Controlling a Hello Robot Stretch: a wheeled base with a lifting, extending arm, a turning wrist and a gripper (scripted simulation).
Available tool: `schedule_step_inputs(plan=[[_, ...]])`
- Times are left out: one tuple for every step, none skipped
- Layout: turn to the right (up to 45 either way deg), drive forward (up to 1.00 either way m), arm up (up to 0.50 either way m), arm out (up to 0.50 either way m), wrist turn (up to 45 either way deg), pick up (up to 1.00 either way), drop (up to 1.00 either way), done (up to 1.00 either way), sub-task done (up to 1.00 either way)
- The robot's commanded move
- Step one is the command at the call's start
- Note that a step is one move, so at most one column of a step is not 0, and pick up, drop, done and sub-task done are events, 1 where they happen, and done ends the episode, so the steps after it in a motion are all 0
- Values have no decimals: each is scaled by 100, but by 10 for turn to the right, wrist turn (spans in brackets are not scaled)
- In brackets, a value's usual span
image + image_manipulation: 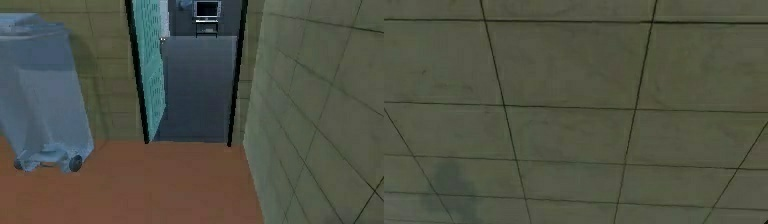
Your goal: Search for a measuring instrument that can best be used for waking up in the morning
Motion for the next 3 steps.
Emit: schedule_step_inputs(plan=[[0, 100, 0, 0, 0, 0, 0, 0, 0], [0, 100, 0, 0, 0, 0, 0, 0, 0], [0, 100, 0, 0, 0, 0, 0, 0, 0]])
